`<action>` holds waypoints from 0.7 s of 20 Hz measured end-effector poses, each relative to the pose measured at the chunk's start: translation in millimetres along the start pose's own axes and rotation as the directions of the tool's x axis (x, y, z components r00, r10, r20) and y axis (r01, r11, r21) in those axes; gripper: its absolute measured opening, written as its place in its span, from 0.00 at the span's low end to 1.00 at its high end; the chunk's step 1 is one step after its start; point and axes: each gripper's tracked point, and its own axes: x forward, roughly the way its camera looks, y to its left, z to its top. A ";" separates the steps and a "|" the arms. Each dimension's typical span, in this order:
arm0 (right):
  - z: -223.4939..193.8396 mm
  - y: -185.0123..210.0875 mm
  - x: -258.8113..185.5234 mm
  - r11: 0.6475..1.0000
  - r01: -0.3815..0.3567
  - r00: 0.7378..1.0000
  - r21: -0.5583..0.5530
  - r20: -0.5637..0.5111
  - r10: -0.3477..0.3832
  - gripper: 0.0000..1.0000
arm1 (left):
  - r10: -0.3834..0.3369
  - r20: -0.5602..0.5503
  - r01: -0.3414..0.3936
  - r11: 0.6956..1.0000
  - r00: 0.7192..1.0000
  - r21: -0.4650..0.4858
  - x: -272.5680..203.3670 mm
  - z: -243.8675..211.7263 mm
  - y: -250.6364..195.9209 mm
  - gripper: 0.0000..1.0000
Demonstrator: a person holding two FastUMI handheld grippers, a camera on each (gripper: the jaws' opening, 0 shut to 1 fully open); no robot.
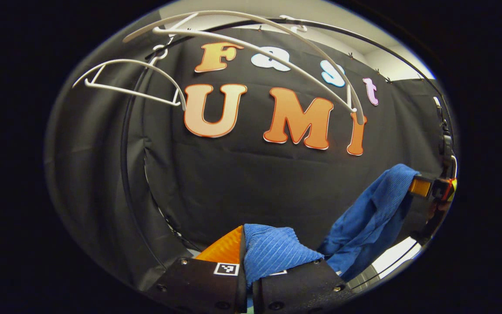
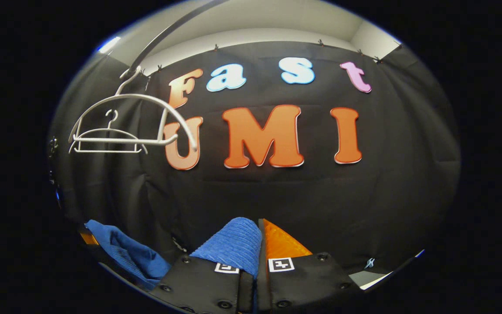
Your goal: Grasp the clothes on the hanger with both hands and then place them into the laundry hamper below.
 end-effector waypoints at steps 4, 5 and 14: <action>-71.5 33.4 9.1 0.996 -0.085 0.983 0.021 -0.162 0.087 0.17 | -0.058 -0.099 0.052 0.996 0.993 -0.069 16.3 -42.8 -22.5 0.07; -92.8 41.1 8.7 0.994 -0.103 0.972 0.037 -0.208 0.108 0.17 | -0.076 -0.132 0.065 0.994 0.988 -0.082 19.6 -56.6 -29.2 0.07; -273.8 70.2 -6.2 0.989 -0.123 0.802 0.085 -0.578 0.150 0.17 | -0.088 -0.518 -0.009 0.983 0.851 -0.182 20.7 -230.0 -40.8 0.07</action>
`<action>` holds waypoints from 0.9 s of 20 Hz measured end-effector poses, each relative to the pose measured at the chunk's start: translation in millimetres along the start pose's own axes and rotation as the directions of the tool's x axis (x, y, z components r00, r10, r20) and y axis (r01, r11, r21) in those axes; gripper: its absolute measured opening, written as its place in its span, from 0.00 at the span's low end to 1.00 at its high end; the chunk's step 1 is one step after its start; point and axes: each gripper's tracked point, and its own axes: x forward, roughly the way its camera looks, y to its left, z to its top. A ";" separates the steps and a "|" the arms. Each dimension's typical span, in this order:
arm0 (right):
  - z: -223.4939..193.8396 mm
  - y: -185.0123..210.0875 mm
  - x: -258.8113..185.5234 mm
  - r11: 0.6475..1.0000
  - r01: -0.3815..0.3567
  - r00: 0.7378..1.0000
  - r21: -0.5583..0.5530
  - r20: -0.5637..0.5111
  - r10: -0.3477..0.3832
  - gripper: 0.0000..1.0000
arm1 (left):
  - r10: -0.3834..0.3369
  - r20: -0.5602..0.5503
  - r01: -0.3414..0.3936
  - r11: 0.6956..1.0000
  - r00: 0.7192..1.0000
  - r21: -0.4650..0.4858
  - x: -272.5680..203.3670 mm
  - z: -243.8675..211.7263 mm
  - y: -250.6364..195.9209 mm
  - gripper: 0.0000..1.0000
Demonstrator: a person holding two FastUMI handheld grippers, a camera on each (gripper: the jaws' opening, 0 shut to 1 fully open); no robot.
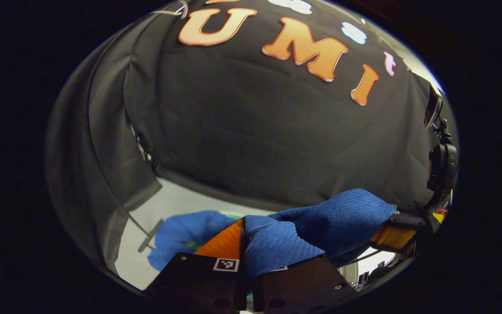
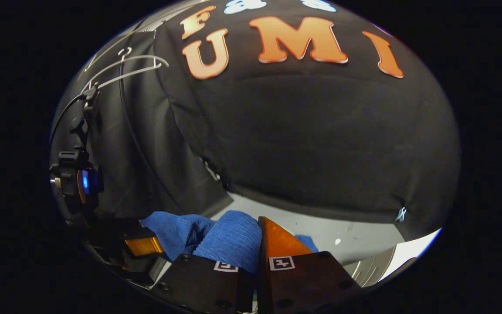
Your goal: Grasp the clothes on the hanger with both hands and then place them into the laundry hamper below.
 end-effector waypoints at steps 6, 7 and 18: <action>-94.8 2.4 57.8 0.997 0.013 0.967 0.078 -0.254 0.008 0.17 | 0.083 -0.179 -0.088 0.996 0.980 -0.017 24.6 -77.4 26.8 0.10; -106.6 -0.3 61.1 0.996 0.022 0.959 0.087 -0.284 0.004 0.17 | 0.089 -0.198 -0.094 0.995 0.976 -0.019 27.8 -85.2 28.9 0.12; -184.3 4.5 51.6 0.998 0.047 0.878 0.049 -0.478 -0.018 0.62 | 0.167 -0.319 -0.195 0.979 0.933 -0.058 17.6 -138.0 60.1 0.80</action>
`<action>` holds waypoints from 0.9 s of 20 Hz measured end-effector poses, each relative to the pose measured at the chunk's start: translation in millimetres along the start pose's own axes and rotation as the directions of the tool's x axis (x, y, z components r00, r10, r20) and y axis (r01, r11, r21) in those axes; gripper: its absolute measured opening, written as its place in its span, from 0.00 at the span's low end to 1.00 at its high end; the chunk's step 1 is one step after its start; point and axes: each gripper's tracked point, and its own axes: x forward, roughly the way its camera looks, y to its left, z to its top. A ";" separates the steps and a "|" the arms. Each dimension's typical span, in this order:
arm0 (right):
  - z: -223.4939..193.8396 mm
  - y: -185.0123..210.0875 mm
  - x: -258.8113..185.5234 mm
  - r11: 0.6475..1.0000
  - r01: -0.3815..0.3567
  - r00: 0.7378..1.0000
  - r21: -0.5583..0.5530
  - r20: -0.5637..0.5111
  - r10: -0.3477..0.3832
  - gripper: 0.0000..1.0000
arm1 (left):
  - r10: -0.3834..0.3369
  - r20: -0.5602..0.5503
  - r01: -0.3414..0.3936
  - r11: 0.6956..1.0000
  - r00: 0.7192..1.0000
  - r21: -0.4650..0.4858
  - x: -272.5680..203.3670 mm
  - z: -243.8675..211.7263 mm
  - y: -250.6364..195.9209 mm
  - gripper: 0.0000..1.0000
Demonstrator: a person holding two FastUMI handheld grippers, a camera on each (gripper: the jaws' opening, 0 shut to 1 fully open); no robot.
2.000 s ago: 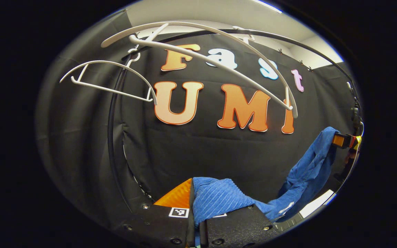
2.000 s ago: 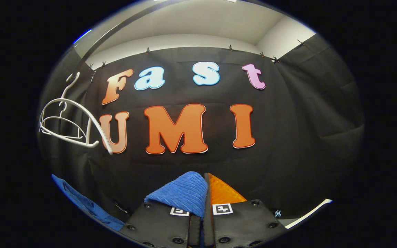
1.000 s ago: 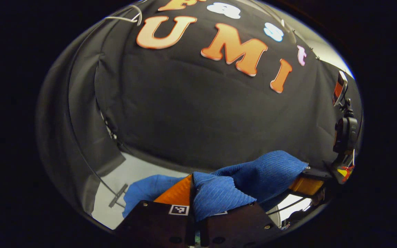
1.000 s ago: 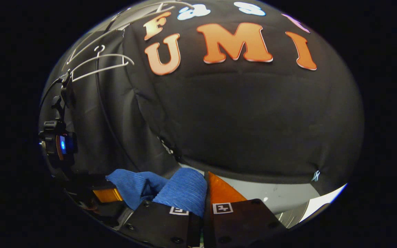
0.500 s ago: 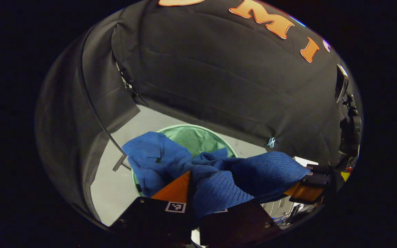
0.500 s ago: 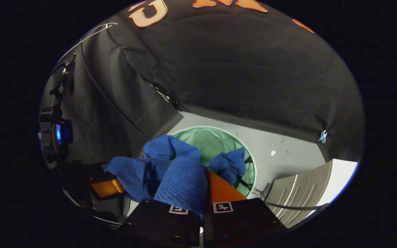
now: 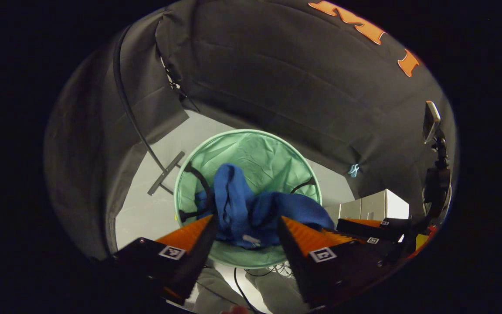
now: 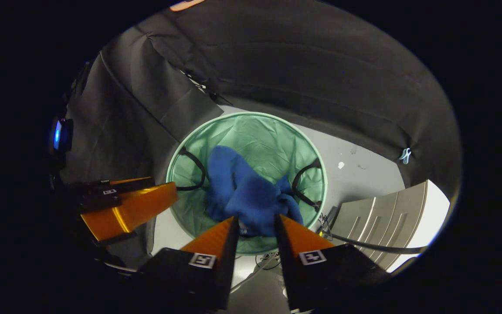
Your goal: Grasp the clothes on the hanger with both hands and then place them into the laundry hamper below.
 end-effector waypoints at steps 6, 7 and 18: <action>-1.1 -8.8 -9.0 1.000 0.023 0.999 0.004 0.029 -0.023 0.99 | 0.021 0.006 -0.021 1.000 1.000 -0.009 -10.5 -5.5 6.6 0.95; 0.6 -10.4 -11.4 1.000 0.028 0.999 0.003 0.041 -0.028 0.99 | 0.019 0.013 -0.019 1.000 1.000 -0.006 -11.5 -7.2 7.8 0.96; 35.2 -4.7 -64.4 0.999 0.032 0.976 -0.032 0.218 -0.024 0.99 | 0.031 0.214 -0.037 0.999 0.976 0.023 -67.1 47.6 -2.2 0.95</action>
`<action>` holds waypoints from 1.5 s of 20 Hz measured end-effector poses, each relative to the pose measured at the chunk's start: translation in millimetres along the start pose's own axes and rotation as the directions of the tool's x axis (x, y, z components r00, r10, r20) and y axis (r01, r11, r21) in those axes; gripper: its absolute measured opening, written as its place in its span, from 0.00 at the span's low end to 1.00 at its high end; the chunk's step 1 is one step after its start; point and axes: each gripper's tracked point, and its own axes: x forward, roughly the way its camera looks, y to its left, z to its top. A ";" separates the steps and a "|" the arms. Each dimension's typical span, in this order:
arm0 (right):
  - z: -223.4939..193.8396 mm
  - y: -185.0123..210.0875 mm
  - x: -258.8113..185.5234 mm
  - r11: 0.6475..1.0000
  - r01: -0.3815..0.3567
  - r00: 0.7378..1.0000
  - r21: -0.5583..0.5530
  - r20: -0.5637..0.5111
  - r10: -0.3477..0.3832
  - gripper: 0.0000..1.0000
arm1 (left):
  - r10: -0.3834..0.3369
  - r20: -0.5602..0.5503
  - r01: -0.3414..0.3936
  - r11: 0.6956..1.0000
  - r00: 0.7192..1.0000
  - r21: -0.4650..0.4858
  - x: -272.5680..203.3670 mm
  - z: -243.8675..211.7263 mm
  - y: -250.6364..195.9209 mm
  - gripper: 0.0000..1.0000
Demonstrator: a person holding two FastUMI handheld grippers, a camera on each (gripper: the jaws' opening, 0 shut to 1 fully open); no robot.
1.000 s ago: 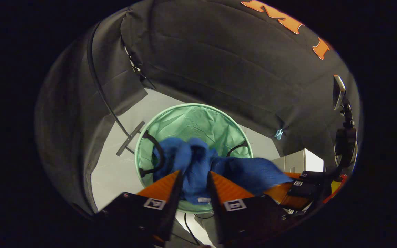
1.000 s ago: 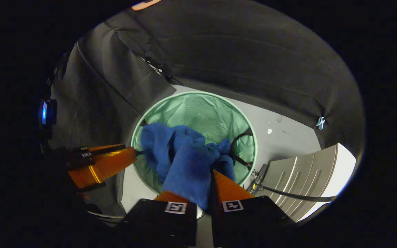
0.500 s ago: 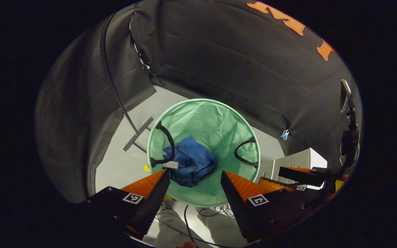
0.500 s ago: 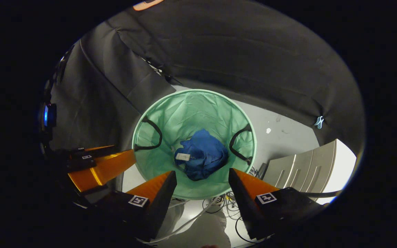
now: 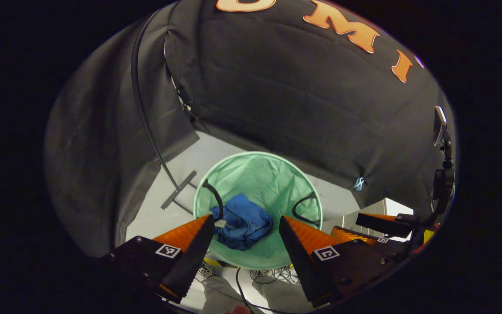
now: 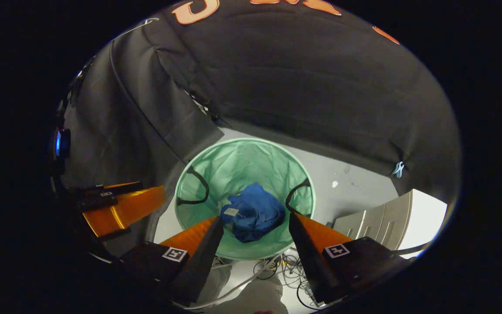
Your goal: Grasp the clothes on the hanger with both hands and then place them into the laundry hamper below.
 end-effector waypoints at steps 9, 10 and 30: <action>96.9 8.2 -82.5 0.999 0.003 0.965 -0.053 0.263 0.011 0.98 | -0.023 0.297 0.045 0.997 0.954 -0.066 -94.4 110.6 -10.5 0.95; 109.8 11.6 -92.4 0.998 0.002 0.957 -0.063 0.291 0.017 0.98 | -0.018 0.333 0.045 0.996 0.943 -0.073 -105.3 124.0 -10.0 0.95; 286.6 23.9 -343.3 0.993 -0.067 0.585 -0.094 0.803 0.115 0.98 | 0.092 0.890 -0.086 0.994 0.447 -0.059 -381.2 273.7 -16.9 0.87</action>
